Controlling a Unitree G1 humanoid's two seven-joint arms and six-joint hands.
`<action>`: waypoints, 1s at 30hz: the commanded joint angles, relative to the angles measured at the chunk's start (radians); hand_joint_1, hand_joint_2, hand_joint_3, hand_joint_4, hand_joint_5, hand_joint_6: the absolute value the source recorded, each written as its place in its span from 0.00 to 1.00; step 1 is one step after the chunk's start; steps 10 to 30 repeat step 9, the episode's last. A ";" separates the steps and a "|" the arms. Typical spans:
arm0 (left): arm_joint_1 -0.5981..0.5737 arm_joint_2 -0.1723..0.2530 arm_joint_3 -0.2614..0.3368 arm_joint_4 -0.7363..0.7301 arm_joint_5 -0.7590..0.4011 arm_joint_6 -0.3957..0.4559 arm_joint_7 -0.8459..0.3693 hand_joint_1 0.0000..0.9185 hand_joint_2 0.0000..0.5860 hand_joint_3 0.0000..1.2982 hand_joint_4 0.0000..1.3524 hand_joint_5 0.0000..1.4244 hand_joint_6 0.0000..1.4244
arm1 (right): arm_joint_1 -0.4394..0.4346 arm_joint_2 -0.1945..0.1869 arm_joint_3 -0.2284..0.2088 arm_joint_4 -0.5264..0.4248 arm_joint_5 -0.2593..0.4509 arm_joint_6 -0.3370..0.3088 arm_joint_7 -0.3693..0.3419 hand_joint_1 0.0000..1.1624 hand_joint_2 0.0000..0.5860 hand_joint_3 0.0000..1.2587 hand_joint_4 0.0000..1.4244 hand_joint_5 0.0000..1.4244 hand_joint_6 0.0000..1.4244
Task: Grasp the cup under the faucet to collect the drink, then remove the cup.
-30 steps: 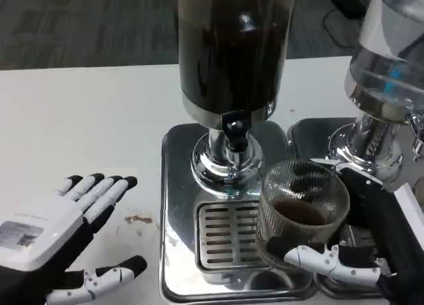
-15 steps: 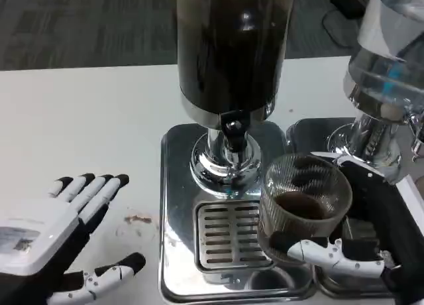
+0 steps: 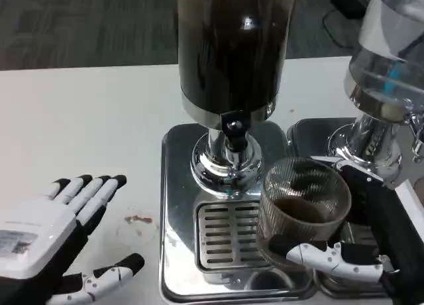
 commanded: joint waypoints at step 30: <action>0.007 0.002 -0.001 0.002 -0.005 -0.006 0.023 0.00 0.38 0.00 0.00 0.00 0.00 | -0.014 0.020 0.005 -0.017 0.012 -0.020 -0.013 0.78 0.22 0.44 0.45 0.59 0.80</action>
